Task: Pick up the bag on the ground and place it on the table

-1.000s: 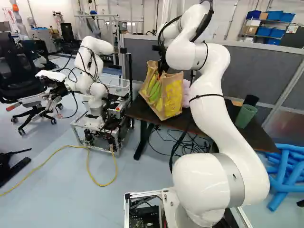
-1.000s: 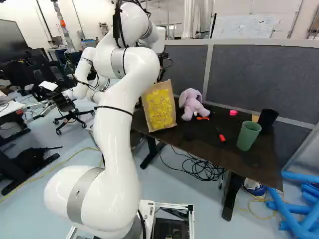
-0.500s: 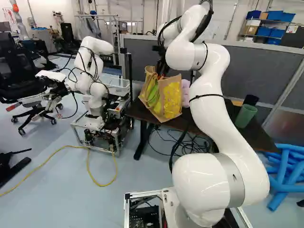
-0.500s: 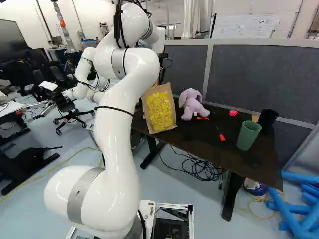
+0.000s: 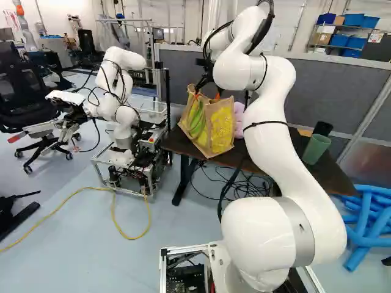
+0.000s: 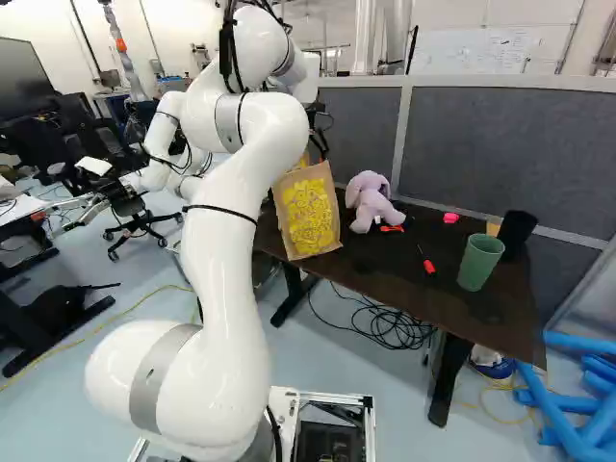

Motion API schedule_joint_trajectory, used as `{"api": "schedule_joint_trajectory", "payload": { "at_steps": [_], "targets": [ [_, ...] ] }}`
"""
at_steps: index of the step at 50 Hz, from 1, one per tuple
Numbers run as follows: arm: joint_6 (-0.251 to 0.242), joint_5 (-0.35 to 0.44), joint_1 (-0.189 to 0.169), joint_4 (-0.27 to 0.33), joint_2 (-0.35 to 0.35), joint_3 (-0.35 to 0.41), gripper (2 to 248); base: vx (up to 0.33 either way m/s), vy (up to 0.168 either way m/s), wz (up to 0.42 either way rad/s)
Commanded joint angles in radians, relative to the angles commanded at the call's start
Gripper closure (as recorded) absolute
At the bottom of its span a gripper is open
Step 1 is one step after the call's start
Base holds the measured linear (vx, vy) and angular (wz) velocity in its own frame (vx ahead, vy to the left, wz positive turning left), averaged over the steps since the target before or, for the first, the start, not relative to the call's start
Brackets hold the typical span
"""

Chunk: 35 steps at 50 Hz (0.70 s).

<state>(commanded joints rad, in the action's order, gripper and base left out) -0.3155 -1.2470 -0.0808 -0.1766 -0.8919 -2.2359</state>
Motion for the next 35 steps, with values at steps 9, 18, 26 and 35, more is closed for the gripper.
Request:
{"api": "schedule_joint_trajectory", "payload": {
  "at_steps": [9, 18, 26, 35],
  "targets": [
    [0.000, 0.000, 0.000, 0.000, 0.005, 0.000, 3, 0.000, 0.000, 0.000],
    [0.000, 0.000, 0.000, 0.000, 0.021, 0.001, 3, 0.000, 0.000, 0.000],
    [0.000, 0.000, 0.000, 0.005, 0.037, 0.001, 3, 0.000, 0.000, 0.000],
    [0.000, 0.000, 0.000, 0.037, 0.055, 0.000, 3, 0.000, 0.000, 0.000]
  ]
}}
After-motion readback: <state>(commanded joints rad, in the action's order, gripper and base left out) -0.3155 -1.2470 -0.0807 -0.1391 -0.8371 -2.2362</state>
